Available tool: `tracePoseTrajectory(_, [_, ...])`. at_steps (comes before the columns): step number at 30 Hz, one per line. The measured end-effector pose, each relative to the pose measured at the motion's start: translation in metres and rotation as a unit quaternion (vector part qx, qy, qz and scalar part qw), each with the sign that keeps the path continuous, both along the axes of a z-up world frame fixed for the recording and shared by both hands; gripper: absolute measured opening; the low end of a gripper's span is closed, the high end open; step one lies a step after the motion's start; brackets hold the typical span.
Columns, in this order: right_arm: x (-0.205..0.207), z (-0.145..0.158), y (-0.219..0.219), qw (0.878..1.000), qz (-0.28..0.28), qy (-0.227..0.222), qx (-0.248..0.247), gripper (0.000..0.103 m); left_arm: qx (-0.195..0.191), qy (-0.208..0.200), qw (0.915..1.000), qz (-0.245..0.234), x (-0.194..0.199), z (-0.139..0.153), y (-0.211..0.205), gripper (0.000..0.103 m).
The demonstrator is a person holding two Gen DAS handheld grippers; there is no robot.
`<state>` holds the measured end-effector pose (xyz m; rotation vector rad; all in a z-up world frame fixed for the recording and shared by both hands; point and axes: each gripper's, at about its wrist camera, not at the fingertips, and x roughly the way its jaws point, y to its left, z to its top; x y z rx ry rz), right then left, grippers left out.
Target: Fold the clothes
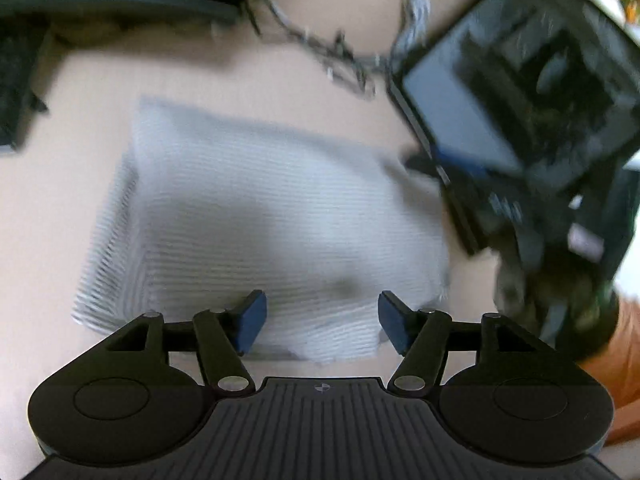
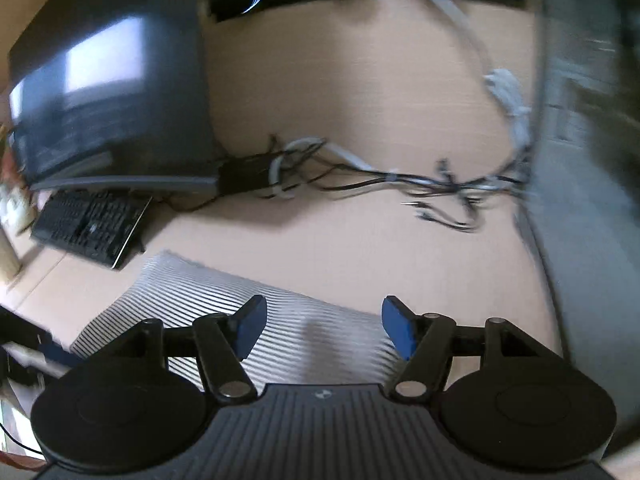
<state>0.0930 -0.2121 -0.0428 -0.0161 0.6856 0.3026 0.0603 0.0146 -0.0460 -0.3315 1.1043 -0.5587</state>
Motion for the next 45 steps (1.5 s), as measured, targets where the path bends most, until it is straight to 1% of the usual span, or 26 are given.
tracePoseTrajectory(3, [0.013, -0.026, 0.009, 0.999, 0.011, 0.034, -0.04, 0.064, 0.006, 0.016, 0.9998, 0.012, 0.015, -0.014, 0.001, 0.065])
tracePoseTrajectory(5, [0.013, -0.04, 0.005, 0.997, 0.01, 0.055, -0.052, 0.064, 0.012, 0.011, 0.9996, 0.024, 0.027, -0.017, 0.005, 0.064])
tracePoseTrajectory(9, [-0.003, -0.041, -0.012, 0.997, -0.015, 0.069, -0.014, 0.064, 0.035, -0.016, 0.9987, 0.033, 0.047, -0.015, 0.004, 0.064])
tracePoseTrajectory(13, [-0.034, -0.04, -0.014, 0.996, -0.034, 0.084, -0.003, 0.064, 0.054, -0.039, 0.9974, 0.027, 0.065, -0.017, -0.005, 0.064])
tracePoseTrajectory(15, [-0.05, -0.038, -0.01, 0.995, -0.036, 0.093, -0.002, 0.067, 0.068, -0.054, 0.996, 0.022, 0.072, -0.018, -0.012, 0.065])
tracePoseTrajectory(16, [-0.057, -0.037, -0.006, 0.994, -0.035, 0.1, 0.003, 0.071, 0.074, -0.062, 0.9951, 0.02, 0.076, -0.019, -0.017, 0.065])
tracePoseTrajectory(17, [-0.064, -0.036, 0.0, 0.994, -0.028, 0.107, 0.008, 0.078, 0.081, -0.07, 0.9941, 0.019, 0.079, -0.019, -0.021, 0.067])
tracePoseTrajectory(18, [-0.069, -0.037, 0.006, 0.993, -0.016, 0.113, 0.012, 0.082, 0.087, -0.077, 0.9931, 0.018, 0.081, -0.02, -0.025, 0.068])
tracePoseTrajectory(20, [-0.079, -0.037, 0.02, 0.993, 0.015, 0.12, 0.008, 0.097, 0.098, -0.087, 0.9912, 0.017, 0.082, -0.02, -0.031, 0.072])
tracePoseTrajectory(22, [-0.083, -0.036, 0.028, 0.993, 0.024, 0.116, -0.007, 0.102, 0.106, -0.093, 0.9899, 0.013, 0.08, -0.018, -0.036, 0.076])
tracePoseTrajectory(24, [-0.086, -0.034, 0.036, 0.993, 0.031, 0.111, -0.022, 0.102, 0.112, -0.102, 0.9884, 0.008, 0.075, -0.014, -0.04, 0.078])
tracePoseTrajectory(26, [-0.084, -0.025, 0.031, 0.994, 0.026, 0.1, -0.017, 0.102, 0.116, -0.111, 0.9871, 0.004, 0.068, -0.01, -0.039, 0.083])
tracePoseTrajectory(28, [-0.083, -0.012, 0.023, 0.997, 0.012, 0.077, -0.009, 0.103, 0.116, -0.124, 0.9855, 0.002, 0.059, -0.005, -0.04, 0.087])
tracePoseTrajectory(30, [-0.075, -0.007, 0.018, 0.998, -0.012, 0.054, -0.025, 0.103, 0.112, -0.135, 0.9845, -0.003, 0.051, 0.001, -0.04, 0.088])
tracePoseTrajectory(32, [-0.062, -0.014, 0.015, 0.996, -0.042, 0.053, -0.059, 0.103, 0.103, -0.143, 0.9843, -0.01, 0.043, 0.005, -0.042, 0.091])
tracePoseTrajectory(34, [-0.053, -0.028, 0.017, 0.99, -0.065, 0.071, -0.105, 0.103, 0.078, -0.141, 0.9867, -0.023, 0.036, 0.007, -0.043, 0.092])
tracePoseTrajectory(35, [-0.052, -0.033, 0.018, 0.988, -0.07, 0.076, -0.114, 0.103, 0.061, -0.134, 0.9886, -0.033, 0.033, 0.005, -0.043, 0.092])
tracePoseTrajectory(37, [-0.054, -0.042, 0.022, 0.986, -0.078, 0.082, -0.124, 0.103, 0.028, -0.098, 0.9932, -0.055, 0.031, -0.005, -0.044, 0.092])
tracePoseTrajectory(38, [-0.055, -0.043, 0.024, 0.985, -0.082, 0.08, -0.13, 0.103, 0.019, -0.079, 0.9947, -0.063, 0.032, -0.012, -0.045, 0.092])
tracePoseTrajectory(39, [-0.057, -0.043, 0.027, 0.984, -0.087, 0.078, -0.135, 0.103, 0.021, -0.063, 0.9956, -0.066, 0.032, -0.02, -0.046, 0.091])
tracePoseTrajectory(40, [-0.058, -0.043, 0.028, 0.983, -0.091, 0.079, -0.136, 0.103, 0.03, -0.051, 0.9961, -0.066, 0.034, -0.028, -0.046, 0.088])
tracePoseTrajectory(41, [-0.058, -0.043, 0.029, 0.983, -0.096, 0.081, -0.136, 0.103, 0.034, -0.049, 0.9962, -0.064, 0.037, -0.034, -0.045, 0.087])
tracePoseTrajectory(42, [-0.057, -0.045, 0.025, 0.983, -0.103, 0.09, -0.125, 0.103, 0.031, -0.055, 0.996, -0.063, 0.04, -0.036, -0.043, 0.087])
tracePoseTrajectory(44, [-0.052, -0.049, 0.011, 0.983, -0.12, 0.128, -0.062, 0.103, 0.028, -0.055, 0.9967, -0.052, 0.05, -0.035, -0.038, 0.083])
tracePoseTrajectory(45, [-0.05, -0.054, 0.003, 0.98, -0.125, 0.151, -0.024, 0.103, 0.033, -0.058, 0.9968, -0.043, 0.055, -0.034, -0.037, 0.082])
